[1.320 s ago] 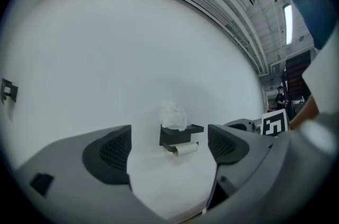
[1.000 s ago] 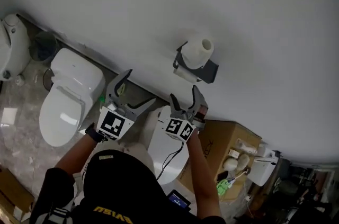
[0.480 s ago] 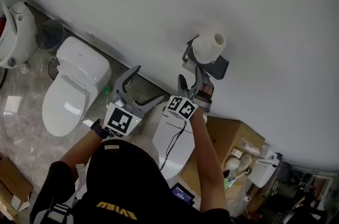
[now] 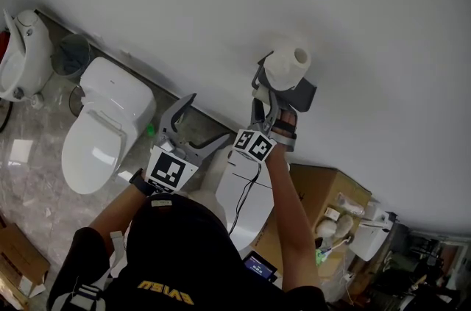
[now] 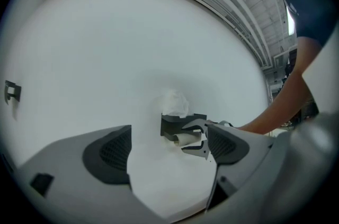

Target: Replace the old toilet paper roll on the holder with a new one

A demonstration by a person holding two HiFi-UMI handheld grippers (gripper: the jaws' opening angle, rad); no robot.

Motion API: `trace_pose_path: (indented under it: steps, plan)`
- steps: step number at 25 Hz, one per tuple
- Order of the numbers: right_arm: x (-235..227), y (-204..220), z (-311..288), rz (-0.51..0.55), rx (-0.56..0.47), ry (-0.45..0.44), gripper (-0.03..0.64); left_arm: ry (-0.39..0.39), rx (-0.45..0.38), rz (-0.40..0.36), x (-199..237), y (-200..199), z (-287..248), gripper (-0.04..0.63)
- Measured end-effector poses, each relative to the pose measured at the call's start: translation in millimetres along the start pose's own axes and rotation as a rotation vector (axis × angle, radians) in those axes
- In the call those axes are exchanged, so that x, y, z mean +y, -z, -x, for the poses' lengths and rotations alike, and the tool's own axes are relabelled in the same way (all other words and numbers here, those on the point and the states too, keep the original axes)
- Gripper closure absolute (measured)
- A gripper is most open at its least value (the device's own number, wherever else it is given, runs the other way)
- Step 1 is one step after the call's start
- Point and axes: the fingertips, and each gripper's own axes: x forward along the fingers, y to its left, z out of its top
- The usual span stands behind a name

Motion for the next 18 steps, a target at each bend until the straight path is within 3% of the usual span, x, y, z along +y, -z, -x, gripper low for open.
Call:
trace_pose_path:
  steps: [3, 7, 18]
  plan:
    - [3, 0, 3, 0.024, -0.01, -0.003, 0.428, 0.002, -0.001, 0.0, -4, 2, -2, 0.138]
    - [2, 2, 6, 0.079, -0.003, -0.001, 0.431, 0.005, -0.017, 0.005, -9, -2, -4, 0.138]
    - [-7, 1, 8, 0.06, 0.023, 0.024, 0.433, 0.015, 0.001, -0.004, -10, -2, -1, 0.138]
